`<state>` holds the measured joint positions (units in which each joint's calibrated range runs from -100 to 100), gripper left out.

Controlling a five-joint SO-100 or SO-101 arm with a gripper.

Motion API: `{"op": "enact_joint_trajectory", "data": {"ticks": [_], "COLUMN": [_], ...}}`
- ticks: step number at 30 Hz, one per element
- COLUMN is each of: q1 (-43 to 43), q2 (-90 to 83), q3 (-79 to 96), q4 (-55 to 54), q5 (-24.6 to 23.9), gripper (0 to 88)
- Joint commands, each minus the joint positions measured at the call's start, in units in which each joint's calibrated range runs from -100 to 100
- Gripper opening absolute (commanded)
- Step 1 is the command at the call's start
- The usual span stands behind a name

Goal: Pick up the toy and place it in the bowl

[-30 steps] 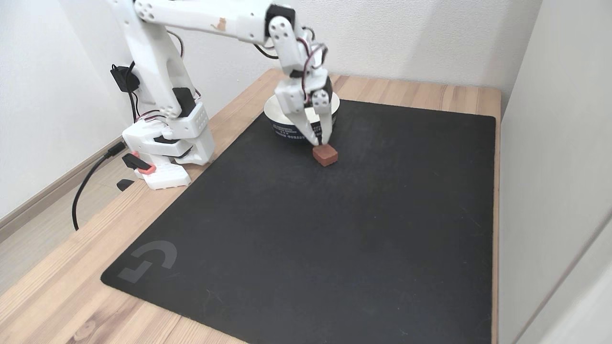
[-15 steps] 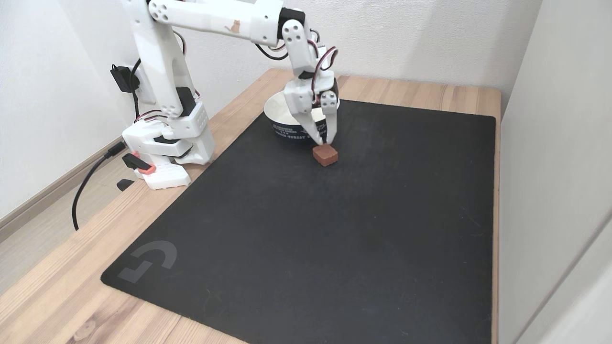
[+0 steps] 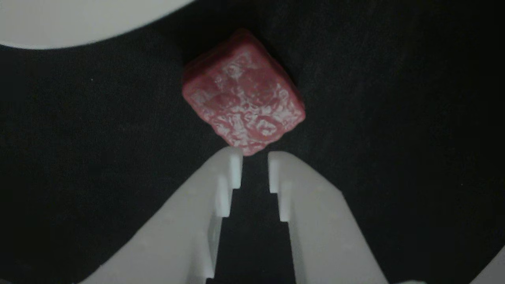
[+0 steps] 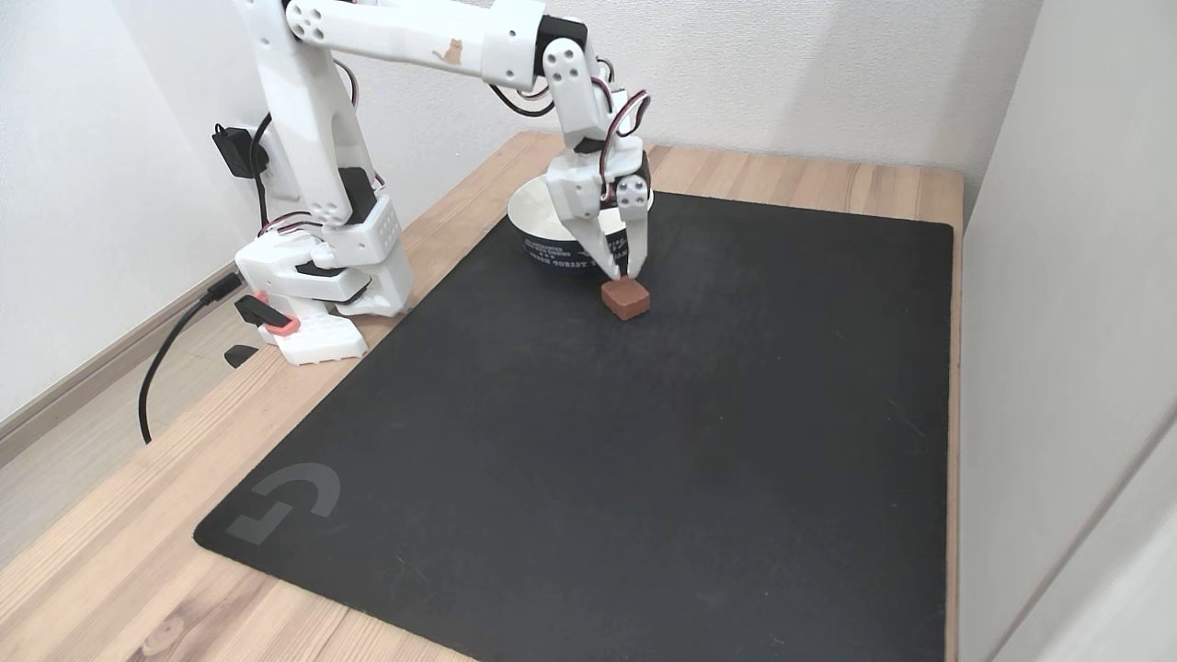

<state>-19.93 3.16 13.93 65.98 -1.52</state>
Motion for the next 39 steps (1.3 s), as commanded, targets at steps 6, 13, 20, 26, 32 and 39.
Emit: {"op": "enact_joint_trajectory", "data": {"ticks": [6, 13, 20, 26, 32, 39], "q1": [0.2, -1.0, -2.9, -2.3, -1.4, -1.4], "q2": [-0.3, -0.3, -0.3, -0.3, -0.5, -0.7], "q3": [-2.4, -2.4, -2.4, -2.4, -2.4, -3.9], "q4": [-0.1, -0.1, -0.1, 0.2, 0.7, 6.2], "q5": [9.0, 13.9, 15.9, 15.6, 15.4, 15.9], "gripper": [2.2, 2.2, 2.2, 2.2, 3.0, 37.0]}}
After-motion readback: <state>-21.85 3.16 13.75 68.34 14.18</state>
